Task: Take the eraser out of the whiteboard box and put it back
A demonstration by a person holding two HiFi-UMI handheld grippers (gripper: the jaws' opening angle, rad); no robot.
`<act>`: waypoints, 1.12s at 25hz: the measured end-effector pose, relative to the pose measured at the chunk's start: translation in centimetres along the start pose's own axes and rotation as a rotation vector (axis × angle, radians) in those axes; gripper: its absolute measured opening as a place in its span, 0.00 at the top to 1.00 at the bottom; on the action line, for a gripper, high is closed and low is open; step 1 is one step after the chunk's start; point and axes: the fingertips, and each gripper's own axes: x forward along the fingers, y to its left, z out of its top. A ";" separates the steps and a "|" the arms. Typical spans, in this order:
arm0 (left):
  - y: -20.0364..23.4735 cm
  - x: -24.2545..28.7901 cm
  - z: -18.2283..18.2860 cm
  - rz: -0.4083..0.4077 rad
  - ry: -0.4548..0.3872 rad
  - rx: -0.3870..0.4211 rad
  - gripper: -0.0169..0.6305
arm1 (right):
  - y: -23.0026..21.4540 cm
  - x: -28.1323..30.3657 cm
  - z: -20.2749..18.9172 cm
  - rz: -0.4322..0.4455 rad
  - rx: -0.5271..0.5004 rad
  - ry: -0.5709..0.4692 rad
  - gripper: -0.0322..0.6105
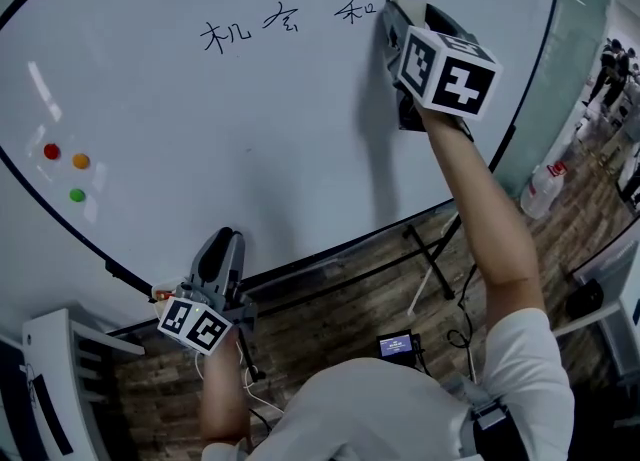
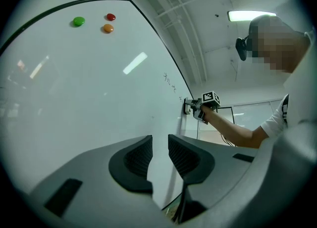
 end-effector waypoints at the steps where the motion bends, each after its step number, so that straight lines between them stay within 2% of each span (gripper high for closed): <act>1: 0.0 -0.2 0.1 -0.002 -0.002 -0.001 0.83 | 0.5 0.0 0.0 0.002 0.000 0.003 0.56; 18: 0.8 -2.7 1.6 -0.027 -0.024 -0.007 0.83 | 9.9 -1.1 0.6 0.032 -0.018 0.035 0.56; 25: 1.5 -3.5 1.8 -0.027 -0.034 -0.018 0.83 | 11.9 -1.4 0.7 0.026 -0.011 0.041 0.56; 28: 1.7 -3.6 1.8 -0.028 -0.035 -0.021 0.83 | 13.4 -1.6 0.7 0.051 -0.013 0.043 0.56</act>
